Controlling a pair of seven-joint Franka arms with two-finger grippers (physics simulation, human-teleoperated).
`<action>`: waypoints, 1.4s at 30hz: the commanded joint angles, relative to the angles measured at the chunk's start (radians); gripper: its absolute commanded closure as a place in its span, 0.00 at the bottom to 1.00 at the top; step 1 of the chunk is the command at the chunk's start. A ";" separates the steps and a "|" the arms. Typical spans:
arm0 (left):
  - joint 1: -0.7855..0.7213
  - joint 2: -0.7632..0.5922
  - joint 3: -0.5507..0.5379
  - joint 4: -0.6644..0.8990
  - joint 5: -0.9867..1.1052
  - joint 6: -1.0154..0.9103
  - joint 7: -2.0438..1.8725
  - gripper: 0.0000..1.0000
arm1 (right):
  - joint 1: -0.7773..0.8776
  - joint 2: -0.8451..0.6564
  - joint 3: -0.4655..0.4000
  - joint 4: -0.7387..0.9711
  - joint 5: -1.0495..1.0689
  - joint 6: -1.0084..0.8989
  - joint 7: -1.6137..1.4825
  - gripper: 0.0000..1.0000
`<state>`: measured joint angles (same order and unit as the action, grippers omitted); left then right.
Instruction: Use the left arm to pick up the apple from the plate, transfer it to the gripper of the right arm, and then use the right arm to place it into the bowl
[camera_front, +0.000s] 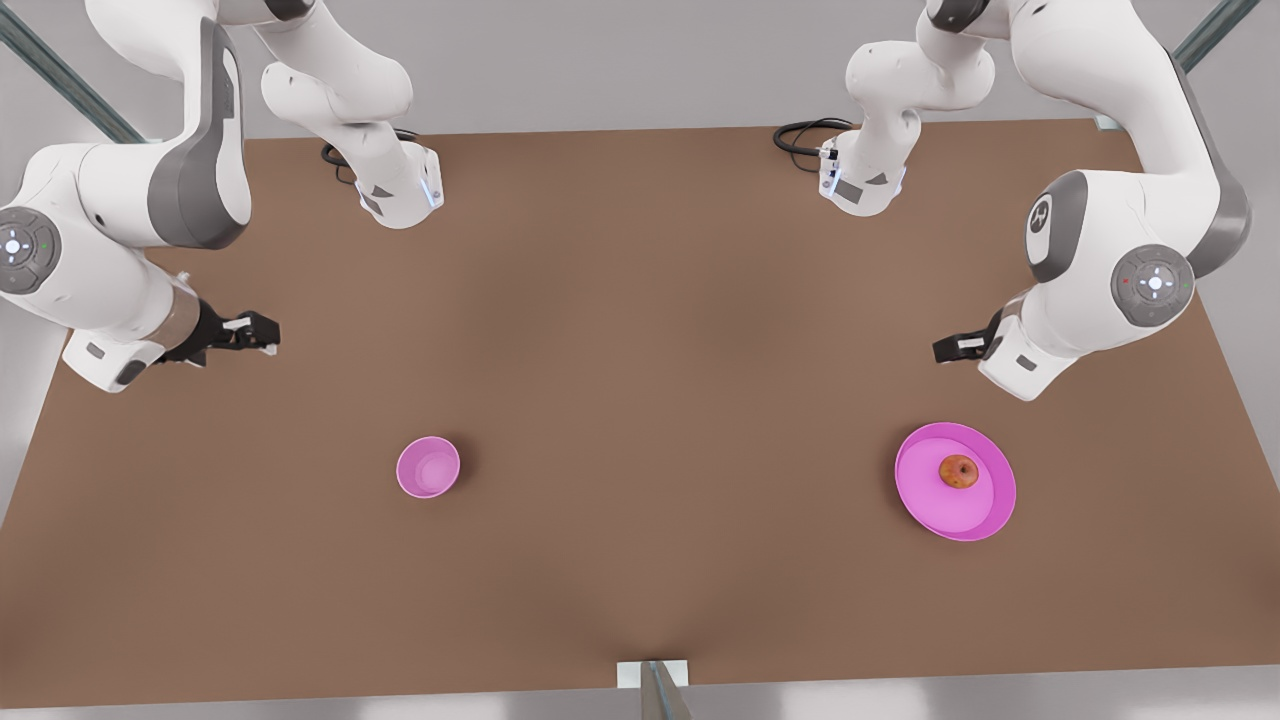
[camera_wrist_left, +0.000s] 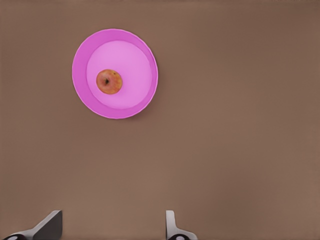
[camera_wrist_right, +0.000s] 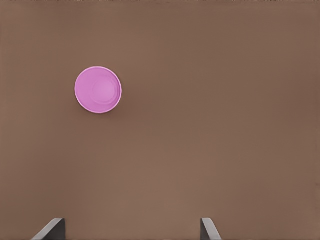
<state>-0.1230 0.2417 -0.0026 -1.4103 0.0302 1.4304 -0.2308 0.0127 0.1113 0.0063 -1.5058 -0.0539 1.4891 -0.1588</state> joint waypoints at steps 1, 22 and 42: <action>0.000 -0.001 0.001 0.001 0.001 0.009 -0.051 0.00 | 0.000 -0.001 0.000 -0.001 0.005 0.027 -0.054 0.00; 0.161 0.436 0.047 -0.114 0.001 0.729 0.404 0.00 | 0.000 0.004 -0.002 -0.014 0.011 0.028 -0.062 0.00; 0.194 0.515 0.042 -0.156 -0.073 0.780 0.401 0.00 | 0.000 0.010 -0.002 -0.031 0.011 0.034 -0.062 0.00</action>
<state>0.0688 0.7563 0.0398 -1.5661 -0.0388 2.2043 0.0956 0.0123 0.1216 0.0048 -1.5383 -0.0444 1.5220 -0.2145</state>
